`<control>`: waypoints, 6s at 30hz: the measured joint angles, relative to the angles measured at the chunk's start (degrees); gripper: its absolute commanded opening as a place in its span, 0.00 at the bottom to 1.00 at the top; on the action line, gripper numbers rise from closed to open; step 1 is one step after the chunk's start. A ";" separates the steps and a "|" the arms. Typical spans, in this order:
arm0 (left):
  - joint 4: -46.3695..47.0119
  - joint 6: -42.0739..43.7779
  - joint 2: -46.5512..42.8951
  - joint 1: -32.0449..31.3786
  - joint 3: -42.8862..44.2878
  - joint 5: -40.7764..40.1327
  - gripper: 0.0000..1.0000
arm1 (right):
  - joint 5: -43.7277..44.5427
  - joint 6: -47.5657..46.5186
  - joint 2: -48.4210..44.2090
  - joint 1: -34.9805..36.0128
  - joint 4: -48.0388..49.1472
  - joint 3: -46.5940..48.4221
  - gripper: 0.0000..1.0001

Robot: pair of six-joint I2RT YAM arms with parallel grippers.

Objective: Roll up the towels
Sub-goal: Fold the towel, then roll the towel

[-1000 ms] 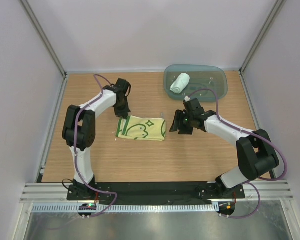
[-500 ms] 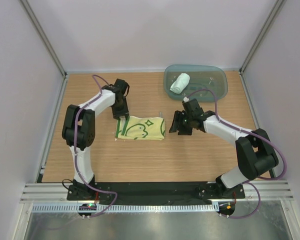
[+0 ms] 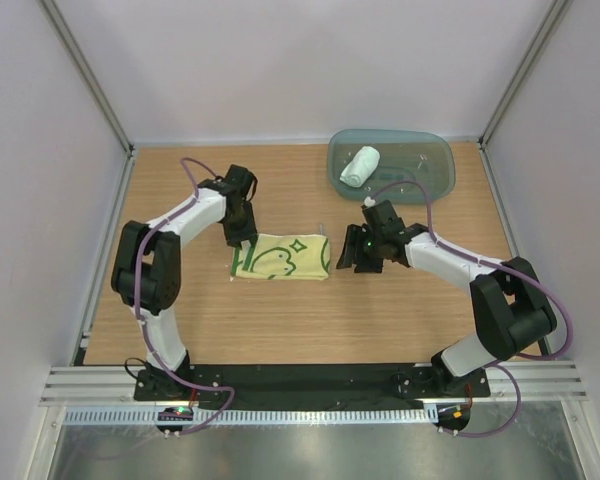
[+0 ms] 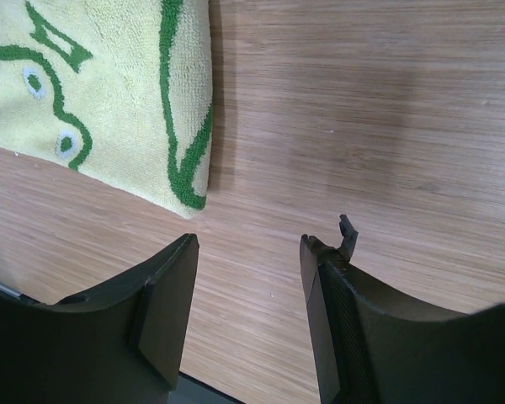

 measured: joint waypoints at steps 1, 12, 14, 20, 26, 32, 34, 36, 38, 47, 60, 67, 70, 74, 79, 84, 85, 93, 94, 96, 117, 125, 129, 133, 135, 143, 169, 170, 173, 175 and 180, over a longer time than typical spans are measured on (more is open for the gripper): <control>0.07 -0.07 0.07 -0.22 -0.39 0.15 0.36 | 0.02 0.00 0.00 0.02 0.00 0.00 0.58; 1.57 -0.94 1.84 -2.21 -1.68 1.03 0.35 | 0.04 0.00 0.02 0.13 0.00 0.00 0.58; 1.55 -0.94 1.95 -2.21 -1.97 1.03 0.34 | 0.04 0.00 0.02 0.17 0.00 0.00 0.58; 1.53 -0.94 2.16 -2.21 -2.08 0.48 0.40 | 0.07 0.00 0.02 0.28 0.00 0.00 0.58; 1.49 -0.94 2.16 -2.21 -2.08 -0.50 0.41 | 0.07 0.02 0.02 0.46 0.00 0.00 0.58; 1.53 -1.03 2.16 -2.32 -2.67 -0.55 0.24 | 0.07 0.02 0.17 0.76 0.00 0.00 0.58; 1.53 -1.18 2.16 -2.45 -3.08 -0.52 0.10 | 0.09 0.04 0.26 0.81 0.00 0.00 0.58; 1.46 -1.18 2.16 -2.54 -3.28 -0.50 0.04 | 0.09 0.02 0.26 0.81 -0.04 0.00 0.58; 1.46 -1.14 2.12 -2.56 -3.26 -0.52 0.03 | 0.09 0.04 0.26 0.81 -0.02 0.00 0.58; -0.85 -1.99 -5.51 -2.58 -3.23 -3.39 0.03 | 0.07 0.02 0.26 0.98 -0.07 0.04 0.58; -0.98 -3.93 -4.98 -2.58 -5.53 -8.09 0.21 | -12.35 -0.31 2.19 2.95 6.49 5.31 0.56; -1.22 -4.13 -1.64 -2.58 -5.97 -9.90 0.41 | -21.53 3.15 9.60 2.99 16.11 8.20 0.34; -1.53 -4.17 -1.95 -2.58 -5.97 -10.29 0.45 | -23.63 4.79 13.00 2.99 19.28 8.17 0.31; -2.60 -4.13 -4.35 -2.58 -5.99 -10.32 0.45 | -25.31 6.93 16.20 2.99 24.20 6.27 0.29; -0.39 -4.15 -9.22 -2.58 -7.34 -6.51 0.45 | -25.92 8.28 17.66 2.99 27.61 2.05 0.28; 3.50 -4.44 -7.58 -2.58 -11.93 -2.78 0.44 | -25.94 8.26 18.18 2.84 29.09 -1.73 0.27; 4.07 -4.48 -6.67 -2.58 -13.03 -2.34 0.44 | -25.97 8.26 18.18 2.69 29.40 -2.54 0.27; 5.88 -4.74 -4.07 -2.38 -14.38 -0.66 0.40 | -28.06 8.31 17.99 1.33 32.61 -6.38 0.27; 5.90 -4.61 -4.09 -2.40 -14.38 -0.68 0.41 | -28.22 8.28 17.81 1.27 32.83 -6.64 0.26; 5.95 -3.85 -4.13 -2.40 -14.38 -0.79 0.41 | -28.81 8.20 17.31 1.18 32.81 -7.08 0.26; 7.08 -0.83 -4.09 -6.08 -13.99 -2.73 0.38 | -35.06 19.47 26.97 -5.38 47.10 2.49 0.22; 4.94 1.55 -2.84 -7.43 -9.66 -6.56 0.38 | -37.42 31.61 32.52 -10.54 66.18 -7.23 0.21; 3.54 3.63 0.74 -7.48 -4.39 -9.66 0.37 | -36.74 32.87 30.97 -10.73 70.07 -11.56 0.22; 1.79 5.16 4.28 -7.87 0.66 -13.16 0.37 | -35.98 32.70 27.04 -10.73 69.83 -16.15 0.32; 0.02 5.68 4.57 -8.55 2.64 -15.47 0.37 | -35.74 31.19 23.71 -10.73 66.58 -17.29 0.41; -6.10 7.58 -1.88 -17.59 11.37 -28.11 0.40 | -27.36 13.03 -3.61 -9.99 33.44 -10.10 0.52; 6.75 3.08 -2.99 -49.05 -0.24 -33.94 0.89 | 12.81 2.36 -35.12 -9.31 -7.85 -11.19 0.58; 6.78 3.17 -1.36 -49.48 0.55 -33.79 0.88 | 13.25 2.40 -35.12 -9.31 -8.28 -11.19 0.58; 6.75 3.58 2.34 -49.88 1.90 -33.16 0.86 | 14.03 2.38 -35.15 -9.31 -8.96 -11.21 0.58; 6.73 3.72 4.26 -49.81 2.58 -32.81 0.85 | 14.29 2.40 -35.12 -9.31 -9.27 -11.19 0.58; 6.62 3.63 7.26 -49.75 3.21 -32.68 0.81 | 14.49 2.38 -34.97 -9.31 -9.49 -11.19 0.58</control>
